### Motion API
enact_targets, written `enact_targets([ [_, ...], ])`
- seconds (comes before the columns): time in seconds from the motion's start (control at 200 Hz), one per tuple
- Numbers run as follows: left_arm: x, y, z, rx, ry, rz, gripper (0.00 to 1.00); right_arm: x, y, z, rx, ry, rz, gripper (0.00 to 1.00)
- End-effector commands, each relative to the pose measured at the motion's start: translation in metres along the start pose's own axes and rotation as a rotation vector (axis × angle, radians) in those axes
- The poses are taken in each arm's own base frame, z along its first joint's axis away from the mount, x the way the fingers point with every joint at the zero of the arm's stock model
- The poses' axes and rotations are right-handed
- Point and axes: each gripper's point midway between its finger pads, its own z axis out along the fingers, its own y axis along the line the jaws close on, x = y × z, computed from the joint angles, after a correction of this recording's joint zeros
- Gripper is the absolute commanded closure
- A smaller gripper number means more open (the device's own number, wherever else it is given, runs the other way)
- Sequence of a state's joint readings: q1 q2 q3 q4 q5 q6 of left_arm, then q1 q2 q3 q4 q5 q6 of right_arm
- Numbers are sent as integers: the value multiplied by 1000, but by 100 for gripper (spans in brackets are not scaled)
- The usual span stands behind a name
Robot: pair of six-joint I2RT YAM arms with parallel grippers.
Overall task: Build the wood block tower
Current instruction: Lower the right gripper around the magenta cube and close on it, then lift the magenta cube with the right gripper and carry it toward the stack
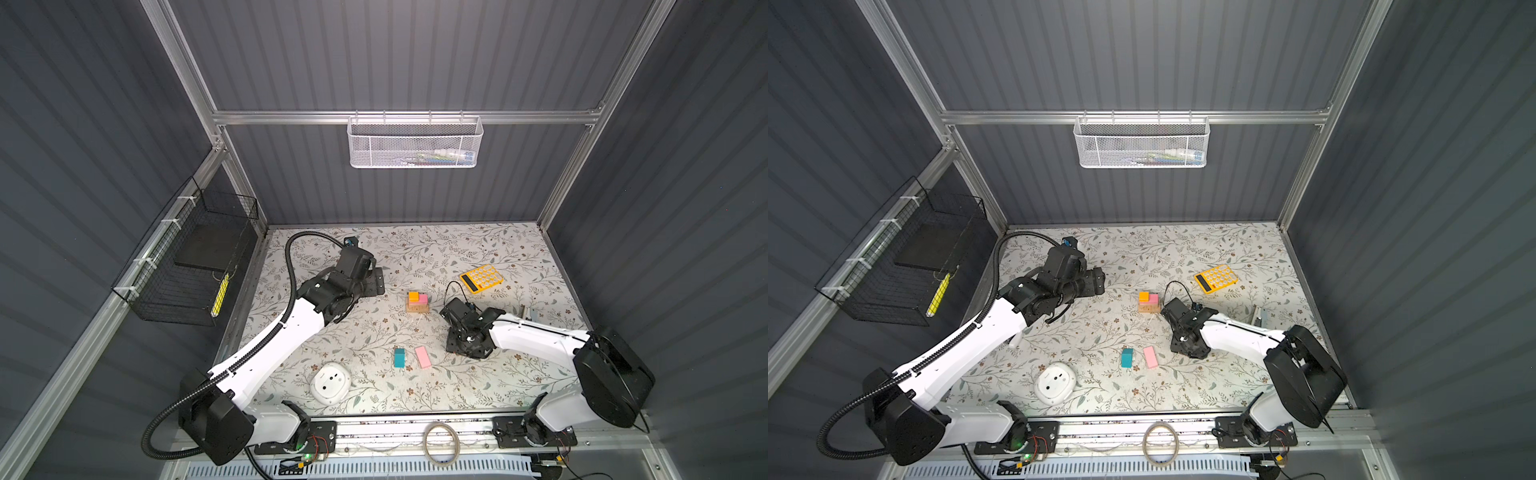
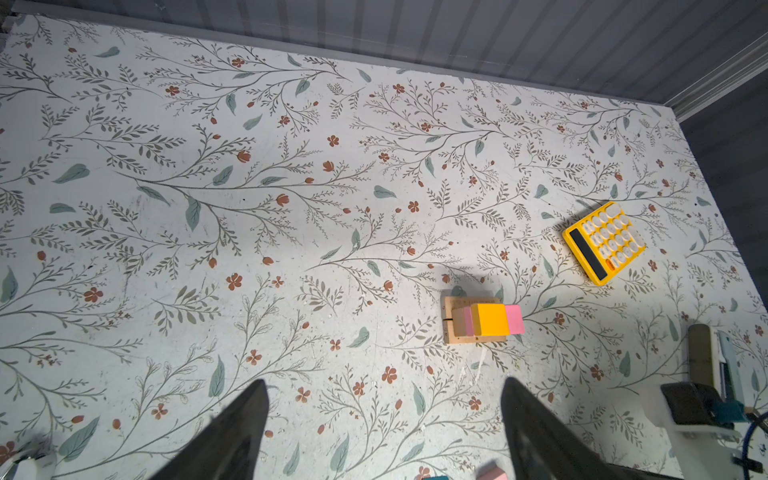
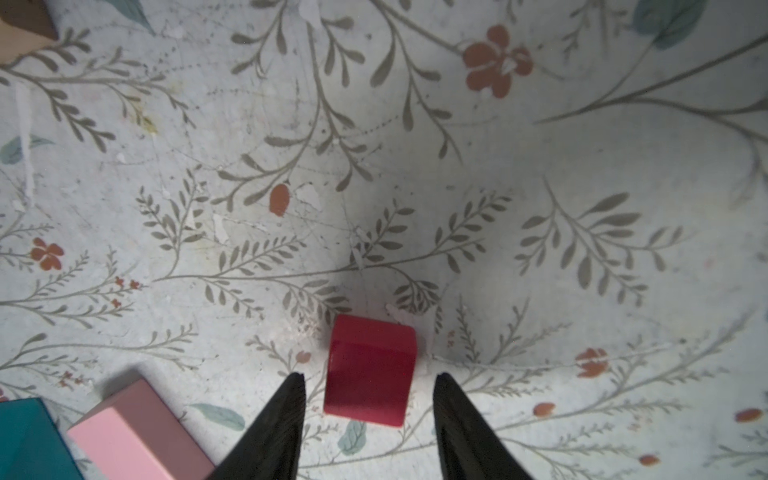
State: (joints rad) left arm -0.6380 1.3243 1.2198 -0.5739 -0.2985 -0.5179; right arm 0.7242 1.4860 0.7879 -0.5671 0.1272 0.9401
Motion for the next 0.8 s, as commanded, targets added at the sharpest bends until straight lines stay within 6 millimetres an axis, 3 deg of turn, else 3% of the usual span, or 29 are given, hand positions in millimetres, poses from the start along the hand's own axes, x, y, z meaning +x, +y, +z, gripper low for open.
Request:
enact_targets([
  [0.0,3,1,7,2,14,-14,12,3,-4,5,14,17,6,51],
  [0.795,5,0,13,13,30,-21,12,5,-1,9,6,34,-10,70],
])
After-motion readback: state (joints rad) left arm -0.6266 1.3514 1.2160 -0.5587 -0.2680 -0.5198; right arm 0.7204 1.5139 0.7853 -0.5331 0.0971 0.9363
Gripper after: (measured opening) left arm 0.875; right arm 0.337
